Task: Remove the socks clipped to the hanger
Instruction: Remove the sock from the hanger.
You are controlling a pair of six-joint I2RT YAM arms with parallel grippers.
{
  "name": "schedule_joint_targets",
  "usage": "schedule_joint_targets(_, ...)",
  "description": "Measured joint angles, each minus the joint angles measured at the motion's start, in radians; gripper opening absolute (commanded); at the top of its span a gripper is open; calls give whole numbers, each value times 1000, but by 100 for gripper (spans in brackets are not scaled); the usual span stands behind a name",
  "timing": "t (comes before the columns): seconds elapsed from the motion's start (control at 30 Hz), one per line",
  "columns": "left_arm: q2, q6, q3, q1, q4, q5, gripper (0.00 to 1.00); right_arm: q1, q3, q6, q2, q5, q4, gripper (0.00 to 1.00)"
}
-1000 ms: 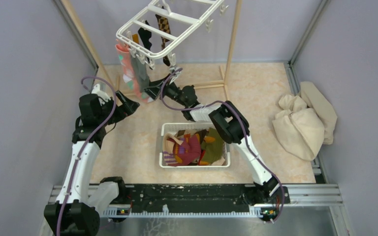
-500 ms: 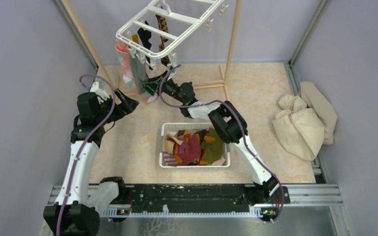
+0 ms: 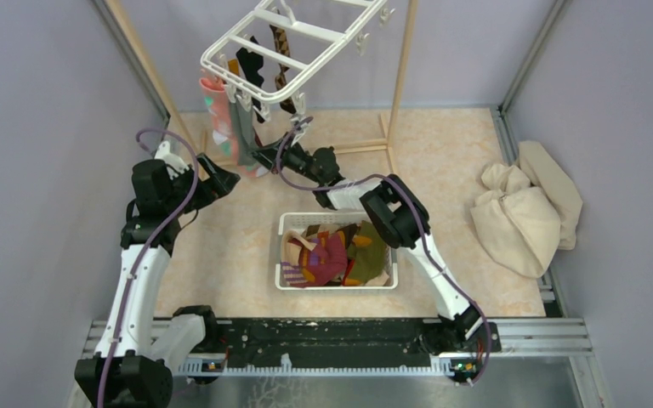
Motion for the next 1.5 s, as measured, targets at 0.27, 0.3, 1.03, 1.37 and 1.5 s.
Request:
schedule_joint_targets(0.27,-8,0,21,0,-3,22,99,1,-357,-14,-183,11,25,0)
schedule_joint_targets(0.3,-10,-1,27,0,0,30,99,4,-409,-27,-231,16,25,0)
schedule_joint_targets(1.03,48,-111,85,0,332,291,99,83,-735,-315,-843,296,-310,0)
schedule_joint_targets(1.37,91,-189,31,0,655,388,99,82,-737,-322,-890,279,-367,0)
schedule_joint_targets(1.5,107,-224,-28,0,759,406,99,82,-737,-312,-890,245,-378,0)
